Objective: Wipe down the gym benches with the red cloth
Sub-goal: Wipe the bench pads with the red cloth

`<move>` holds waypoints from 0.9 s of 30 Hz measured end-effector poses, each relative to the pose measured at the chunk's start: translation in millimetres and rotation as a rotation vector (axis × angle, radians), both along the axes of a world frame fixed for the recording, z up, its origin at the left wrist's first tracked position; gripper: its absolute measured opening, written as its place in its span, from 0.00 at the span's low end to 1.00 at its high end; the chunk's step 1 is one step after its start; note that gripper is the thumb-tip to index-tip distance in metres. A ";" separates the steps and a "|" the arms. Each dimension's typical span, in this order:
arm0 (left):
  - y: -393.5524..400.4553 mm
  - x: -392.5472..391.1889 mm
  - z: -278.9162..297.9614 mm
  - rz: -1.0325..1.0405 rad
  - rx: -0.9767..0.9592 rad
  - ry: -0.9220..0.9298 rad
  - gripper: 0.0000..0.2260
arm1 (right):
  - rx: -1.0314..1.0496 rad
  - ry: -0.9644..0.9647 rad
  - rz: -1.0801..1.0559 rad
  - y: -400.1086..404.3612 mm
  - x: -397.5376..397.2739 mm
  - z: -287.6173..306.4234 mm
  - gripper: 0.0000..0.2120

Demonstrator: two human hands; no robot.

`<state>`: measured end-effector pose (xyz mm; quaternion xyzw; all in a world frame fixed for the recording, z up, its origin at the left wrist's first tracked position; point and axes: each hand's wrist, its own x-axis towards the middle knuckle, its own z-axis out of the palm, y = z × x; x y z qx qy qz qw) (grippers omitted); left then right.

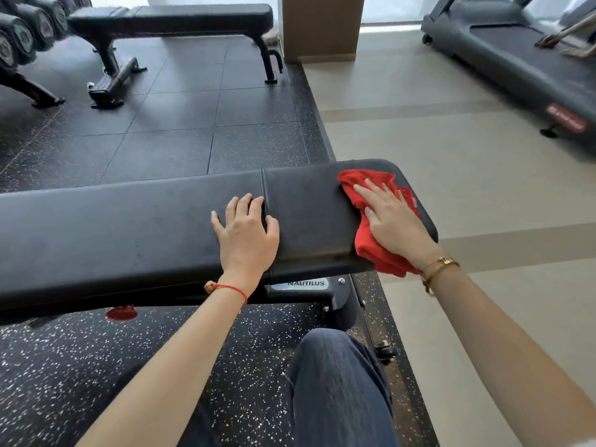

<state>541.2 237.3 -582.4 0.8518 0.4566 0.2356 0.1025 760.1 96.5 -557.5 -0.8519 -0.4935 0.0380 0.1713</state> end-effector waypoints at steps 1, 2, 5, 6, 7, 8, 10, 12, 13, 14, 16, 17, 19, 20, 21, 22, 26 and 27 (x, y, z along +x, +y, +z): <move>0.1 0.4 -0.1 0.000 0.000 0.000 0.20 | -0.010 0.014 -0.050 9.1 11.0 2.2 0.25; 0.3 0.6 -0.1 0.003 0.003 0.000 0.20 | -0.029 0.025 -0.098 20.5 21.4 5.1 0.24; 0.7 1.8 0.1 0.003 0.020 0.002 0.20 | -0.090 0.077 -0.155 53.5 40.2 12.0 0.24; 1.0 1.9 0.2 0.006 0.023 -0.001 0.20 | -0.097 0.086 -0.148 60.6 40.6 13.1 0.24; 1.3 2.1 0.2 0.011 0.023 -0.006 0.19 | -0.095 0.093 -0.134 63.7 38.4 13.6 0.24; 1.6 2.3 0.3 0.015 0.022 -0.010 0.19 | -0.087 0.103 -0.113 61.2 34.8 14.0 0.25; 1.5 2.9 0.3 0.017 0.021 -0.014 0.19 | -0.057 0.108 -0.064 39.5 24.9 11.2 0.25; 2.1 2.7 0.2 0.015 0.019 -0.011 0.19 | -0.010 0.064 -0.031 4.4 14.1 3.4 0.25; 2.2 2.4 -0.1 0.015 0.019 -0.010 0.19 | 0.010 0.043 -0.030 -12.8 9.5 -0.3 0.25; 2.2 1.8 -0.6 0.015 0.020 -0.009 0.19 | 0.021 0.033 -0.036 -26.3 6.7 -3.0 0.25; 2.1 1.3 -1.0 0.012 0.019 -0.008 0.20 | 0.021 0.032 -0.061 -35.7 10.2 -6.1 0.24; 1.9 1.7 -0.7 0.012 0.017 -0.005 0.20 | 0.008 0.032 -0.077 -31.0 15.5 -5.3 0.24; 1.2 2.2 0.8 0.011 0.014 -0.001 0.20 | -0.029 0.021 -0.109 -8.4 28.7 0.3 0.24; 0.7 2.2 1.3 0.010 0.012 -0.004 0.19 | -0.048 0.017 -0.124 6.3 33.5 3.6 0.24; 0.5 2.1 1.8 0.008 0.011 -0.008 0.19 | -0.063 0.019 -0.136 21.5 35.7 5.6 0.24; 0.3 2.1 2.1 0.007 0.011 -0.014 0.19 | -0.074 0.019 -0.144 35.5 35.2 7.0 0.24; -0.4 2.2 3.2 0.004 -0.003 -0.031 0.18 | -0.072 -0.034 -0.127 65.6 8.0 7.6 0.25; -0.8 2.3 3.7 0.002 -0.010 -0.034 0.18 | -0.060 -0.053 -0.094 64.7 -3.0 6.8 0.25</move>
